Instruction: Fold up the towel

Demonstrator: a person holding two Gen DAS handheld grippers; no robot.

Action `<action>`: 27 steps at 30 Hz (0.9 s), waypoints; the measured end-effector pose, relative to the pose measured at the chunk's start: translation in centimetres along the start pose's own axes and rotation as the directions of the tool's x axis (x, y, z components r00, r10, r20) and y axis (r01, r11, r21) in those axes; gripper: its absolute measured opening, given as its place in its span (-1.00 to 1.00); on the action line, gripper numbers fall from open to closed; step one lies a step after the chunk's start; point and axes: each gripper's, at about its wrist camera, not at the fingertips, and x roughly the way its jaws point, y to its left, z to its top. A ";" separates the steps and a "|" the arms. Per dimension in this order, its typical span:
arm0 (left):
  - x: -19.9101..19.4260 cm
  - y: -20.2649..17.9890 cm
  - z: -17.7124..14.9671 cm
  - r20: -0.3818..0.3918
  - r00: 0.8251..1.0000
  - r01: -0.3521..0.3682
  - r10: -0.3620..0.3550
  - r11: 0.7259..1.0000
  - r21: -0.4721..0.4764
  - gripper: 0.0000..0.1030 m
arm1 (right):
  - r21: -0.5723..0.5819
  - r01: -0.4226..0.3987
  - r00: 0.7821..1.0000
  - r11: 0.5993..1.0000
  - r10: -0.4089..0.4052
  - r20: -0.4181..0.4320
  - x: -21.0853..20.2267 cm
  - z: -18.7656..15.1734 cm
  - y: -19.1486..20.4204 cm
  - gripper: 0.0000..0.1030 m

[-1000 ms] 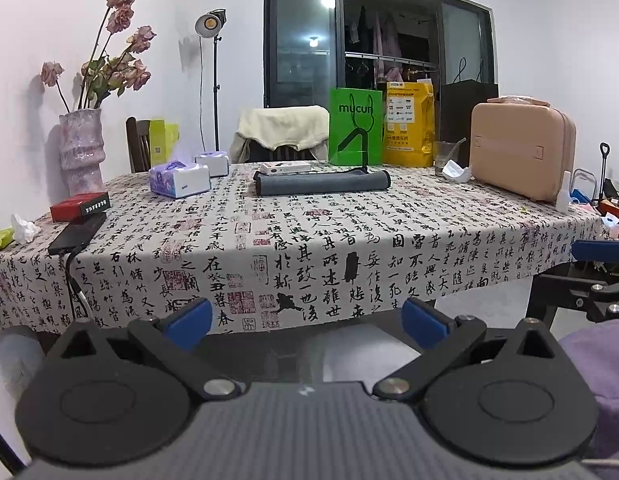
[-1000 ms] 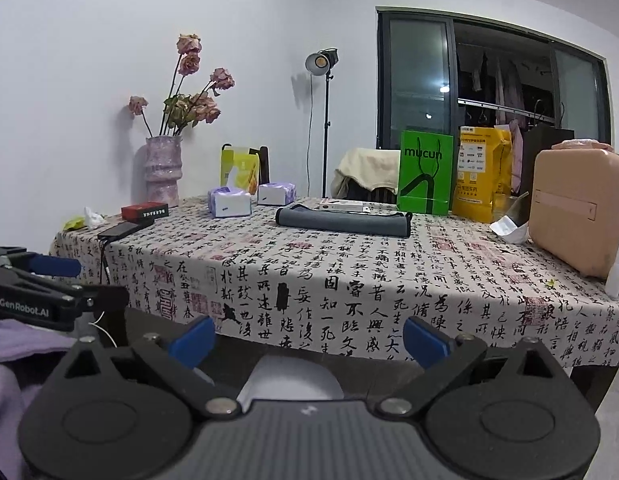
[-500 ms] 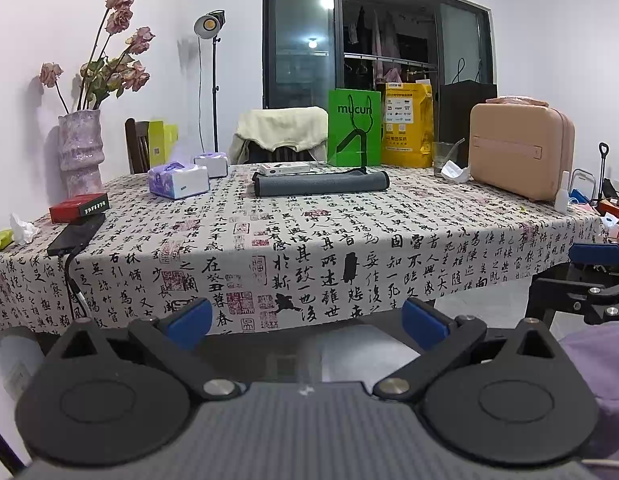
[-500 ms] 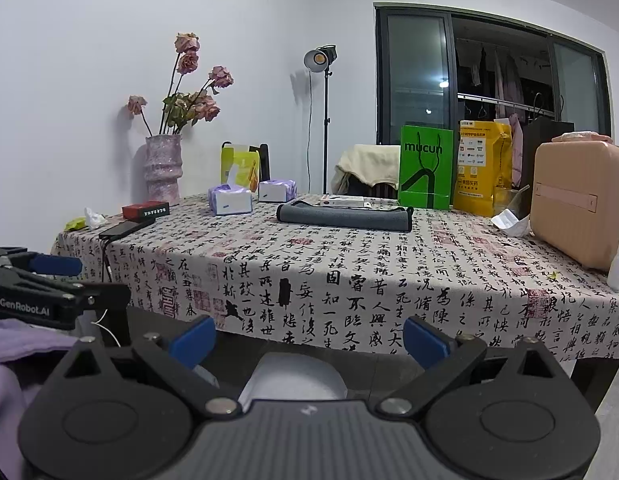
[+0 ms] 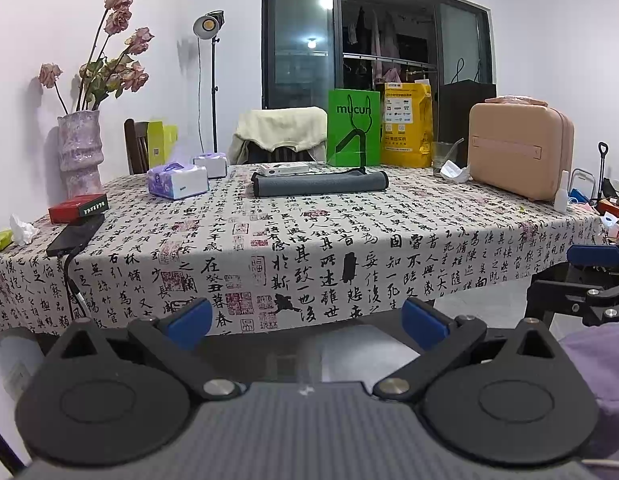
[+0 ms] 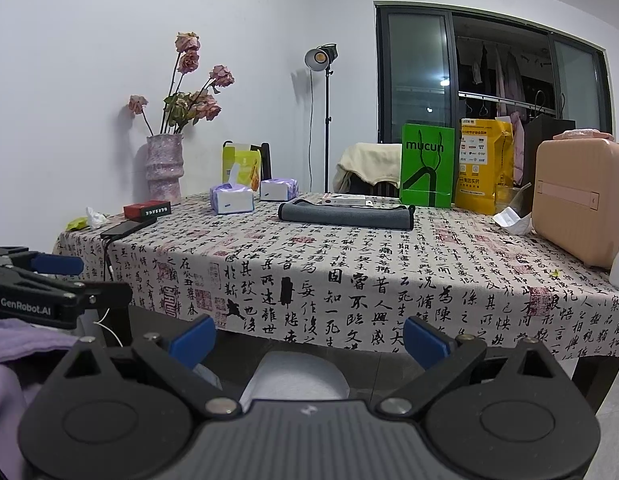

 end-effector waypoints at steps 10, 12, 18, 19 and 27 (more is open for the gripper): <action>0.0 0.0 0.0 0.001 1.000 -0.001 0.001 1.000 0.001 1.00 | 0.002 -0.002 1.000 1.000 0.002 -0.003 0.0 0.0 0.0 0.95; 0.0 0.0 0.0 0.002 1.000 -0.001 0.001 1.000 0.002 1.00 | 0.003 -0.002 1.000 1.000 0.002 -0.003 0.0 0.0 0.0 0.95; -0.1 0.0 0.0 0.001 1.000 -0.002 0.002 1.000 0.002 1.00 | 0.006 -0.005 1.000 1.000 0.005 -0.006 0.1 0.0 0.0 0.95; -0.1 0.0 0.0 0.002 1.000 -0.003 0.003 1.000 0.002 1.00 | 0.005 -0.005 1.000 1.000 0.005 -0.006 0.1 0.0 0.0 0.95; -0.1 -0.1 0.1 0.003 1.000 -0.003 0.003 1.000 0.003 1.00 | 0.009 -0.009 1.000 1.000 0.009 -0.010 0.2 -0.1 0.1 0.95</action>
